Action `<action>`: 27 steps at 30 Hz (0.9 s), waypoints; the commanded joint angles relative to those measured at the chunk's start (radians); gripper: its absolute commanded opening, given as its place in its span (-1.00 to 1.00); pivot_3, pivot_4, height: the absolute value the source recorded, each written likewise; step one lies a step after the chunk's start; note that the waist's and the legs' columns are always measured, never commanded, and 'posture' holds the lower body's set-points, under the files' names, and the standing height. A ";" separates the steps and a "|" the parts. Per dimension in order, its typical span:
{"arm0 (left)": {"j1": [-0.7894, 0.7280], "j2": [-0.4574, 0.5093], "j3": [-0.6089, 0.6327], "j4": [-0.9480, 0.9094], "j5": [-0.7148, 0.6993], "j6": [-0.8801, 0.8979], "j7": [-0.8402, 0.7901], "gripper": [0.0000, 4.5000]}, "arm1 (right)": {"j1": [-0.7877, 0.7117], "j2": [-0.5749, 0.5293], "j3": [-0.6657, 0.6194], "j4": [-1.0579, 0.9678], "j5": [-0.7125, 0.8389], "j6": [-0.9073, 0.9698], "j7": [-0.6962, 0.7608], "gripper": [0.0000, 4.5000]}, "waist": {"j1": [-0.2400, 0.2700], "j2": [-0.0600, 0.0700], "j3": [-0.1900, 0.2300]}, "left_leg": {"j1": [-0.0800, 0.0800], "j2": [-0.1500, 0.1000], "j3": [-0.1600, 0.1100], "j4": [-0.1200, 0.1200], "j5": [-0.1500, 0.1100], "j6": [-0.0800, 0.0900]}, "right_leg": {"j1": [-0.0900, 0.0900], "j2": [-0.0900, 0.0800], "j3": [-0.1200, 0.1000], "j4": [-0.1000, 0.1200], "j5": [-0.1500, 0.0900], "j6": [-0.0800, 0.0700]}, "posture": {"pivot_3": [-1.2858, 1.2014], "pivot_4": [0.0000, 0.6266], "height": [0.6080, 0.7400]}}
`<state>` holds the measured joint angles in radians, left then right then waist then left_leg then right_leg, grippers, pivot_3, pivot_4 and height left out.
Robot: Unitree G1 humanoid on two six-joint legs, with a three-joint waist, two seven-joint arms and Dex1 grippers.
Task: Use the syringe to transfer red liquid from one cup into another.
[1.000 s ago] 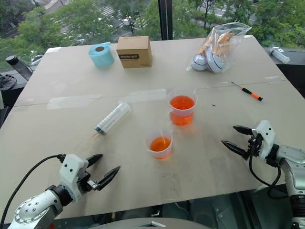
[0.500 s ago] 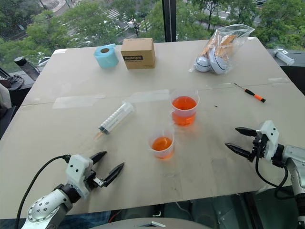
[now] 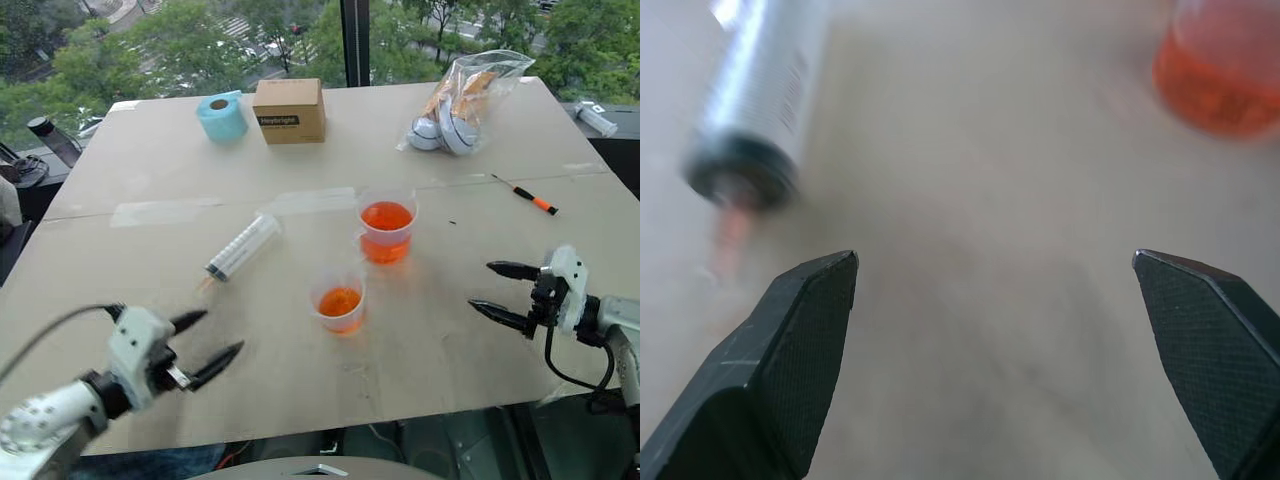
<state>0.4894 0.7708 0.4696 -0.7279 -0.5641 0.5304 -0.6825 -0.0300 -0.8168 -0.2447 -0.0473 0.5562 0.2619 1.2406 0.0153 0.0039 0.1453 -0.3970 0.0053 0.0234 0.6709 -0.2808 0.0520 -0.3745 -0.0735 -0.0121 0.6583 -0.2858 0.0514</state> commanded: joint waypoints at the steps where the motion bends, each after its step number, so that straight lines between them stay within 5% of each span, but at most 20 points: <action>1: -0.168 0.145 0.109 0.025 -0.134 0.163 -0.008 1.00 | -0.042 -0.028 -0.007 -0.198 0.125 0.130 -0.018 0.98 | -0.001 0.000 0.000 | 0.000 0.000 0.000 0.000 0.000 0.000 | 0.000 0.000 0.000 0.000 0.000 0.000 | 0.03 -0.52 1.00; 7: -0.598 0.337 -0.102 0.296 -0.109 0.357 0.013 1.00 | -0.175 -0.041 0.057 -0.429 0.250 0.332 -0.136 0.98 | -0.007 -0.004 0.004 | -0.001 -0.001 0.000 0.000 0.000 0.000 | 0.000 0.003 0.000 0.000 0.000 0.001 | 0.03 -0.52 1.00; 14: -1.115 0.449 -0.556 0.601 0.040 0.586 -0.115 1.00 | -0.292 -0.026 0.111 -0.539 0.263 0.452 -0.311 0.98 | -0.003 -0.019 0.013 | -0.005 -0.002 0.001 0.000 0.003 -0.005 | -0.005 0.010 -0.001 0.001 0.000 0.002 | 0.03 -0.52 1.00; 23: -1.529 0.313 -0.996 0.890 0.293 0.560 -0.396 1.00 | -0.347 0.012 0.110 -0.628 0.340 0.556 -0.469 0.98 | 0.000 -0.022 0.015 | -0.007 -0.002 0.002 0.002 0.003 -0.005 | -0.007 0.011 0.000 0.003 -0.001 0.003 | 0.03 -0.52 1.00; 27: -1.626 0.227 -1.096 1.055 0.399 0.481 -0.496 1.00 | -0.368 -0.003 0.112 -0.652 0.363 0.582 -0.496 0.98 | -0.005 -0.022 0.015 | -0.010 -0.003 0.001 0.006 0.003 -0.004 | -0.007 0.011 -0.002 0.003 -0.001 0.003 | 0.03 -0.52 1.00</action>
<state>-1.1031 1.0038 -0.6085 0.2721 -0.2149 1.0466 -1.1442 -0.3801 -0.8097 -0.1081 -0.6664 0.9015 0.8407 0.7571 0.0105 -0.0182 0.1605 -0.4086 0.0028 0.0246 0.6774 -0.2780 0.0476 -0.3844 -0.0624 -0.0131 0.6613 -0.2865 0.0547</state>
